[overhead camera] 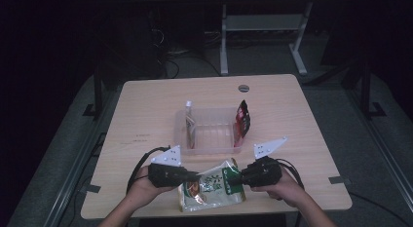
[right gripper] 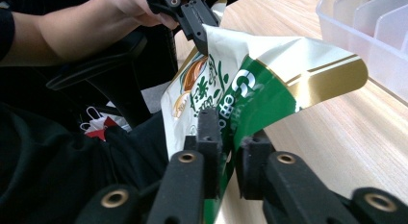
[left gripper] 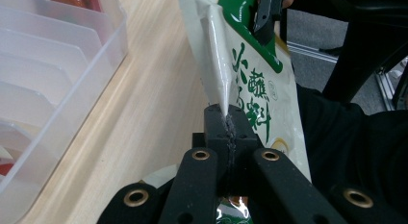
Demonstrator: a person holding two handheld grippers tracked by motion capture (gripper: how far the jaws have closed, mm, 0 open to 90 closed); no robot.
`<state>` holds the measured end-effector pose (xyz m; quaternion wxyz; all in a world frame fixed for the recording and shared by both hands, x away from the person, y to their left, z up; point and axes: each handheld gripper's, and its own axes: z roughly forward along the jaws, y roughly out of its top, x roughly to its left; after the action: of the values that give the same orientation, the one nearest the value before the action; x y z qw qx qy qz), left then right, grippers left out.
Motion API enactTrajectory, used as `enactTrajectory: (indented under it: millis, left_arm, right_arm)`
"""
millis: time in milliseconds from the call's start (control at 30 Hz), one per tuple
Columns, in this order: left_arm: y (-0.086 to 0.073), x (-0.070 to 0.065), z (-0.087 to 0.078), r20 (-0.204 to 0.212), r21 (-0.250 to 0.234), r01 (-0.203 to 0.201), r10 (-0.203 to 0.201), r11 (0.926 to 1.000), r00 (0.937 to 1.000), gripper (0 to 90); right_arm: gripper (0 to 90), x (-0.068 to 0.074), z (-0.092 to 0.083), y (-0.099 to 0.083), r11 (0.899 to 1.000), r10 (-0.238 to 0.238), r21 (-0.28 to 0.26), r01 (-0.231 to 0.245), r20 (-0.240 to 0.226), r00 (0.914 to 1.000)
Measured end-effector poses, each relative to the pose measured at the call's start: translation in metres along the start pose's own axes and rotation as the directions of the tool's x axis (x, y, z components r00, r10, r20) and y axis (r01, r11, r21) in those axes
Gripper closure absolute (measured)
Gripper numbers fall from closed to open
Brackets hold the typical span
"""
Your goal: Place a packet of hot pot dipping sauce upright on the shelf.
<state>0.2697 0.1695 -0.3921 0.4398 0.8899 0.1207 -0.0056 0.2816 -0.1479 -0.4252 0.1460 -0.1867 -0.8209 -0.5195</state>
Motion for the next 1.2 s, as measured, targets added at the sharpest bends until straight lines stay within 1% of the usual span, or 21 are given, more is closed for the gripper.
enactTrajectory:
  millis: [33,133,233,300,367,400,467,500,567,600,633,667,700,733,833,867,900,1033,1067,1133,1200]
  left_arm:
    - [0.000,0.000,0.000,0.000,-0.003,0.004,-0.004,1.0000,1.0000,90.0]
    - [0.001,0.000,0.001,0.000,-0.007,-0.007,0.007,1.0000,1.0000,90.0]
    - [0.001,0.003,0.002,-0.002,-0.010,-0.007,0.007,0.9999,1.0000,90.0]
    - [0.001,0.005,0.002,-0.001,-0.014,-0.003,0.003,0.9999,1.0000,89.9]
    - [0.000,0.008,0.002,0.000,-0.017,-0.005,0.005,0.9999,1.0000,89.9]
    - [0.000,0.008,0.003,-0.001,-0.025,0.002,-0.002,0.9997,1.0000,89.9]
    - [-0.001,0.011,0.004,0.000,-0.026,-0.001,0.001,0.9997,1.0000,89.8]
    - [-0.001,0.012,0.005,0.002,-0.032,0.006,-0.006,0.9995,1.0000,89.6]
    - [-0.002,0.014,0.005,-0.001,-0.035,0.005,-0.006,0.9994,1.0000,89.0]
    - [-0.002,0.014,0.005,-0.006,-0.037,0.010,-0.010,0.9993,0.9999,87.1]
    - [-0.002,0.015,0.005,-0.011,-0.040,0.026,-0.026,0.9988,0.9996,84.3]
    - [-0.003,0.015,0.005,-0.017,-0.042,0.030,-0.030,0.9987,0.9994,81.1]
    - [-0.003,0.015,0.005,-0.023,-0.043,0.041,-0.042,0.9982,0.9988,77.2]
    - [-0.003,0.016,0.004,-0.033,-0.038,0.046,-0.047,0.9982,0.9984,74.2]
    - [-0.005,0.018,-0.001,-0.043,-0.048,0.070,-0.072,0.9964,0.9965,70.6]
    - [-0.005,0.018,-0.002,-0.054,-0.054,0.077,-0.080,0.9955,0.9953,68.9]
    - [-0.006,0.018,-0.003,-0.064,-0.053,0.080,-0.083,0.9954,0.9945,67.4]
    - [-0.009,0.018,-0.005,-0.070,-0.043,0.088,-0.091,0.9951,0.9933,63.4]
    - [-0.010,0.017,-0.005,-0.069,-0.038,0.090,-0.092,0.9952,0.9934,62.4]
    - [-0.011,0.015,-0.005,-0.069,-0.035,0.095,-0.098,0.9948,0.9928,60.4]
    - [-0.013,0.014,-0.005,-0.064,-0.020,0.097,-0.098,0.9951,0.9932,58.0]
  right_arm:
    - [82.3,0.000,0.000,0.000,1.000,-0.002,0.001,0.002,0.003,1.0000]
    - [85.9,0.001,-0.001,-0.001,1.000,-0.009,0.001,0.009,0.007,0.9999]
    - [88.5,0.004,0.000,-0.001,1.000,-0.027,-0.004,0.027,0.016,0.9995]
    - [89.2,0.005,0.000,-0.001,0.999,-0.041,-0.010,0.041,0.012,0.9991]
    - [89.5,0.006,-0.001,-0.001,0.999,-0.047,-0.019,0.047,0.001,0.9989]
    - [89.7,0.006,-0.002,-0.001,0.998,-0.049,-0.025,0.049,-0.004,0.9988]
    - [89.9,0.009,-0.002,0.000,0.997,-0.060,-0.039,0.060,-0.007,0.9982]
    - [89.9,0.011,-0.002,0.001,0.997,-0.071,-0.044,0.071,-0.004,0.9975]
    - [90.0,0.013,-0.002,0.003,0.996,-0.069,-0.058,0.069,-0.003,0.9976]
    - [90.0,0.012,-0.003,0.003,0.995,-0.073,-0.064,0.072,0.000,0.9974]
    - [90.0,0.012,-0.003,0.003,0.995,-0.070,-0.070,0.070,-0.004,0.9975]
    - [90.0,0.013,-0.004,0.004,0.995,-0.067,-0.075,0.066,-0.007,0.9977]
    - [90.0,0.013,-0.004,0.004,0.994,-0.074,-0.079,0.073,-0.004,0.9973]
    - [90.0,0.014,-0.004,0.005,0.994,-0.076,-0.073,0.075,-0.002,0.9971]
    - [90.0,0.014,-0.005,0.005,0.993,-0.070,-0.095,0.069,-0.012,0.9975]
    - [90.0,0.014,-0.007,0.006,0.991,-0.074,-0.109,0.071,-0.015,0.9972]
    - [90.0,0.015,-0.008,0.006,0.991,-0.074,-0.115,0.072,-0.010,0.9972]
    - [90.0,0.015,-0.013,0.010,0.985,-0.075,-0.158,0.071,-0.020,0.9970]
    - [90.0,0.016,-0.014,0.012,0.982,-0.084,-0.169,0.080,-0.012,0.9964]
    - [90.0,0.016,-0.016,0.014,0.980,-0.086,-0.178,0.084,-0.002,0.9963]
    - [90.0,0.017,-0.018,0.015,0.980,-0.091,-0.179,0.090,0.003,0.9958]
